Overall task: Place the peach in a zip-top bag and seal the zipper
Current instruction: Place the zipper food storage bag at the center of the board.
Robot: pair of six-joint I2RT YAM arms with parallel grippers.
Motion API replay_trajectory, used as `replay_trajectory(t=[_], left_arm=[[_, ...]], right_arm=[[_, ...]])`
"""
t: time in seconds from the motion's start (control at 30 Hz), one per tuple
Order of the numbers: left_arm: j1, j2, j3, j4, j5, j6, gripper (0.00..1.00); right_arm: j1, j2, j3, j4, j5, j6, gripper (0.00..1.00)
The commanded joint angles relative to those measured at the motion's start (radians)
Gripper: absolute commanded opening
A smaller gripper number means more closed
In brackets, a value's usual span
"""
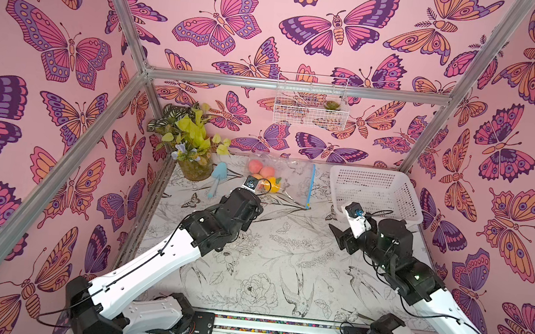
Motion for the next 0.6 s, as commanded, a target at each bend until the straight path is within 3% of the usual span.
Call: replay_trajectory(t=[0.0, 0.23, 0.57], left_arm=[[-0.006, 0.031, -0.037, 0.099, 0.127, -0.154, 0.0], [-0.042, 0.073, -0.136, 0.266, 0.198, -0.34, 0.0], [-0.108, 0.228, -0.171, 0.423, 0.181, -0.456, 0.0]], right_arm=[[0.008, 0.001, -0.006, 0.005, 0.026, 0.019, 0.78], [0.007, 0.003, -0.011, 0.006, 0.048, 0.029, 0.78], [0.008, 0.0, -0.016, -0.003, 0.067, 0.037, 0.78]])
